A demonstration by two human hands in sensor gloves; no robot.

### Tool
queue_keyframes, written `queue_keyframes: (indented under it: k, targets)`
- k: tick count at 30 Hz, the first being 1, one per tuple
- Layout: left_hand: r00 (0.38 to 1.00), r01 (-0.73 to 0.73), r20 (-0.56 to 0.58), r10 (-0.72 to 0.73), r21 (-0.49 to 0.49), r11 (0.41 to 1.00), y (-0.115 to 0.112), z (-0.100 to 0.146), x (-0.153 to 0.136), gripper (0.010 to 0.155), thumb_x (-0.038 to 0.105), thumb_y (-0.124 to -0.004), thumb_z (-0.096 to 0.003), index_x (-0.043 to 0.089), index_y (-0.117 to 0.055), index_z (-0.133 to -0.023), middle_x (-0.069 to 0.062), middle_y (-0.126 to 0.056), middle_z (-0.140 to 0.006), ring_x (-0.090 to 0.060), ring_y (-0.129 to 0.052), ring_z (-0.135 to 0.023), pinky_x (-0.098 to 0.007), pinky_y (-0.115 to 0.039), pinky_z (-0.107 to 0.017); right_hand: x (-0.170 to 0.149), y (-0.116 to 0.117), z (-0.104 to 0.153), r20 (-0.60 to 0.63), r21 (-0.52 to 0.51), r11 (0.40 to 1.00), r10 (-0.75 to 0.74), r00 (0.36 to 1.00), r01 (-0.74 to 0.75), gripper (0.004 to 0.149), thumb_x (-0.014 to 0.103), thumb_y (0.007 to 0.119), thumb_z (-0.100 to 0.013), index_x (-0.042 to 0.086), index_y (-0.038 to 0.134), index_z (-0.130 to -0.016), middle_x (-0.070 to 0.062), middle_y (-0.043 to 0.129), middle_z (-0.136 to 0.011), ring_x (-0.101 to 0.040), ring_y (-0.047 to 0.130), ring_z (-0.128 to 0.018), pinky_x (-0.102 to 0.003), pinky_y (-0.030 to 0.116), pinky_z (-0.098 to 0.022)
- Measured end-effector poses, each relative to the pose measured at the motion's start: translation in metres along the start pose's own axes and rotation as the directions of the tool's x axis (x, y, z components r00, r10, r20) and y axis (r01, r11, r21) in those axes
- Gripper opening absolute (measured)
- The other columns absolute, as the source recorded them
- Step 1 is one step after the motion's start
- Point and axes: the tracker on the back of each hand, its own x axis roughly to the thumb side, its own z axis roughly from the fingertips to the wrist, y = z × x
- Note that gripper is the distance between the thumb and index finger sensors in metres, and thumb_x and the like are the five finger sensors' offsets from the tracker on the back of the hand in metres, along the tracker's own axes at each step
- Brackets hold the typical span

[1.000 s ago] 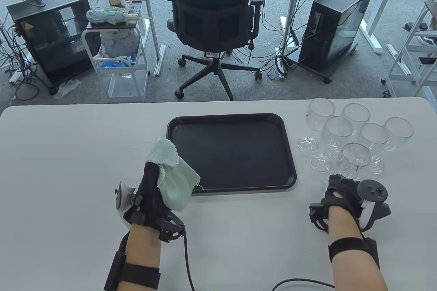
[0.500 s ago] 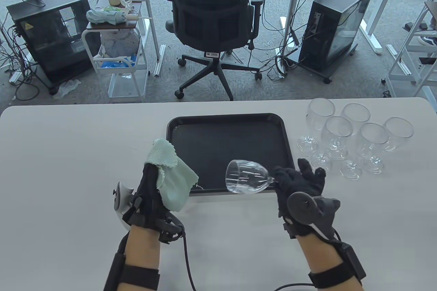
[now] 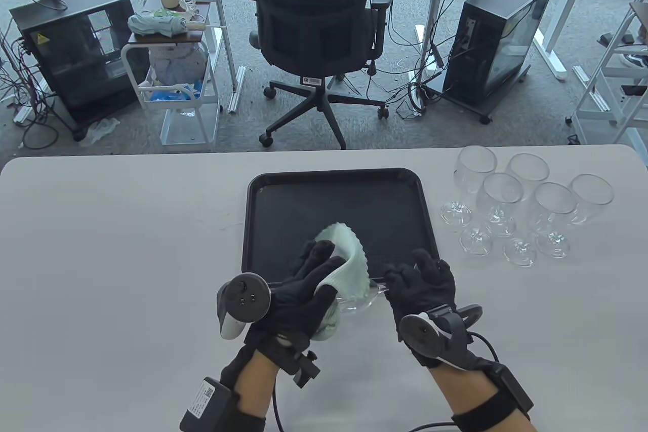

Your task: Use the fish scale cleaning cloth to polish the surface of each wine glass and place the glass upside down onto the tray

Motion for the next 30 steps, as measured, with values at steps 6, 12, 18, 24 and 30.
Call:
queue_keyframes:
  k: [6,12,18,24,30]
  targets:
    - [0.986,0.065,0.140,-0.088,0.161,0.985,-0.016,0.002,-0.009,0.070,0.065,-0.079,-0.0485,0.043,-0.047,-0.107,-0.001,-0.025,-0.121,-0.036,-0.036,-0.111,-0.067,-0.059,-0.075,0.004,-0.015,0.005,0.025,-0.062,0.997,-0.034,0.999,0.036,0.049,0.037,0.098,-0.043,0.029,0.081,-0.089,-0.003,0.092,-0.080,-0.027,0.073,-0.090,-0.046,0.080,-0.053]
    - [0.979,0.071,0.152,-0.134,0.363,0.929,-0.003,0.011,-0.001,0.066,0.066,-0.087,-0.0440,0.036,-0.065,-0.098,-0.004,-0.057,-0.110,-0.038,-0.067,-0.095,-0.061,-0.086,-0.051,0.002,-0.022,0.007,0.119,-0.094,0.976,-0.184,0.976,0.195,0.061,0.050,0.094,-0.044,0.032,0.069,-0.097,-0.005,0.079,-0.098,-0.033,0.066,-0.096,-0.052,0.077,-0.061]
    - [0.990,-0.059,0.143,0.004,0.385,0.921,0.011,0.015,-0.006,0.065,0.067,-0.084,-0.0458,0.035,-0.065,-0.099,-0.005,-0.058,-0.110,-0.038,-0.069,-0.094,-0.060,-0.087,-0.048,-0.050,-0.003,0.004,-0.034,-0.087,0.701,-0.712,0.702,0.707,0.094,0.063,0.085,-0.045,0.035,0.022,-0.108,-0.016,0.027,-0.115,-0.047,0.052,-0.101,-0.062,0.071,-0.065]
    - [0.990,-0.084,0.135,0.042,0.320,0.944,0.006,0.014,-0.006,0.064,0.068,-0.080,-0.0480,0.036,-0.062,-0.101,-0.004,-0.055,-0.112,-0.037,-0.068,-0.096,-0.059,-0.086,-0.049,-0.057,0.017,0.001,-0.094,0.004,0.471,-0.878,0.469,0.882,0.078,0.061,0.086,-0.046,0.038,0.043,-0.107,-0.015,0.062,-0.103,-0.036,0.091,-0.062,-0.037,0.091,-0.033]
    - [0.972,0.040,0.203,-0.115,0.340,0.939,0.009,0.015,0.002,0.064,0.071,-0.075,-0.0462,0.038,-0.062,-0.100,-0.003,-0.057,-0.110,-0.035,-0.070,-0.095,-0.055,-0.087,-0.045,-0.053,0.027,0.003,-0.305,0.096,0.235,-0.918,0.253,0.967,0.079,0.069,0.073,-0.050,0.027,0.039,-0.109,-0.021,0.060,-0.098,-0.038,0.088,-0.052,-0.037,0.087,-0.026]
